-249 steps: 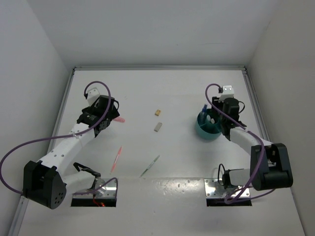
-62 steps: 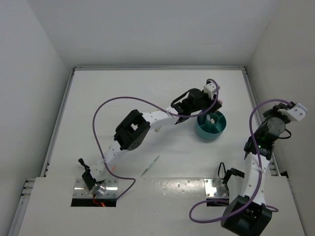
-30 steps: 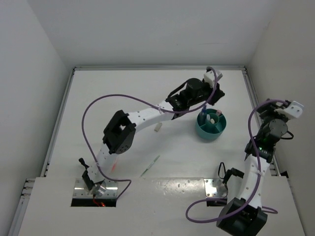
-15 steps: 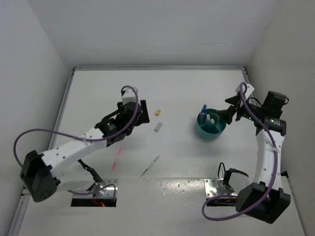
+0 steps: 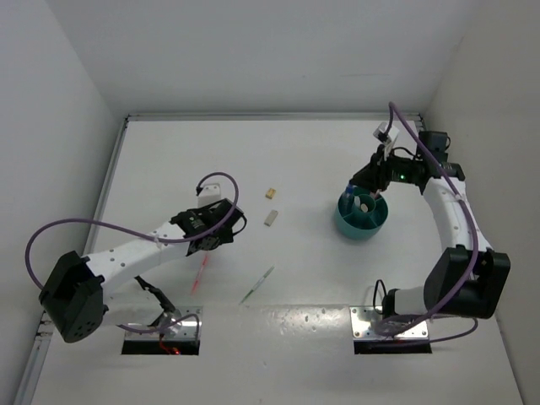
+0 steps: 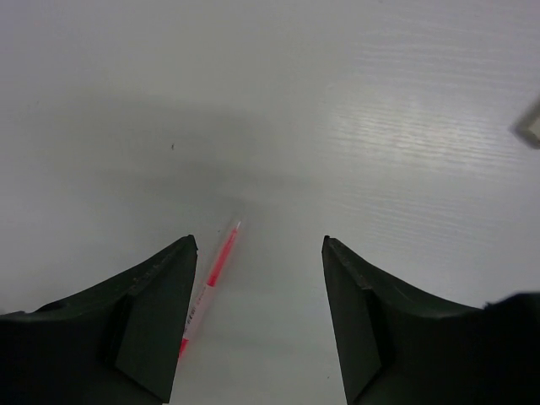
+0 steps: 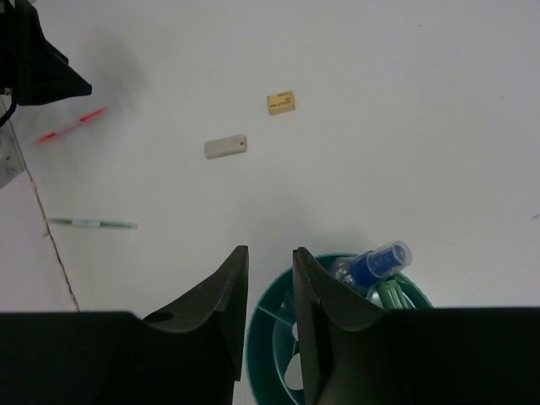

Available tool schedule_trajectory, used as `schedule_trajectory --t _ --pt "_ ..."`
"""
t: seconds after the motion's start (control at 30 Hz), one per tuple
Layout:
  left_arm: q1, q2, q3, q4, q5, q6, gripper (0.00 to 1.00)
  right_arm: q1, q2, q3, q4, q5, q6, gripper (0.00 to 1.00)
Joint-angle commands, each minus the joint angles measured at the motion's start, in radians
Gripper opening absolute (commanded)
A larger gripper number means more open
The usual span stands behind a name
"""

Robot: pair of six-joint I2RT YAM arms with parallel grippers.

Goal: Sort the stationery into containers
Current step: Pick up the pen from the corner of the board.

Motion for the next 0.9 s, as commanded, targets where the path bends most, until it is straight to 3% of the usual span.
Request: schedule_trajectory --t 0.0,0.2,0.3,0.47,0.87 --pt "0.045 0.005 -0.009 -0.037 0.006 -0.046 0.67 0.005 -0.012 0.027 0.066 0.033 0.073 0.29" --pt "0.173 0.057 -0.045 0.047 0.136 -0.035 0.56 0.005 -0.058 -0.037 0.170 0.078 0.150 0.31" --pt "0.227 0.083 -0.078 0.069 0.240 -0.014 0.56 -0.006 -0.077 -0.046 0.170 0.078 0.150 0.31" --pt "0.237 0.074 -0.121 0.092 0.308 -0.014 0.59 -0.015 -0.098 -0.076 0.202 0.096 0.150 0.31" --pt "0.227 0.102 -0.167 0.092 0.330 -0.005 0.57 -0.015 -0.107 -0.086 0.211 0.096 0.159 0.31"
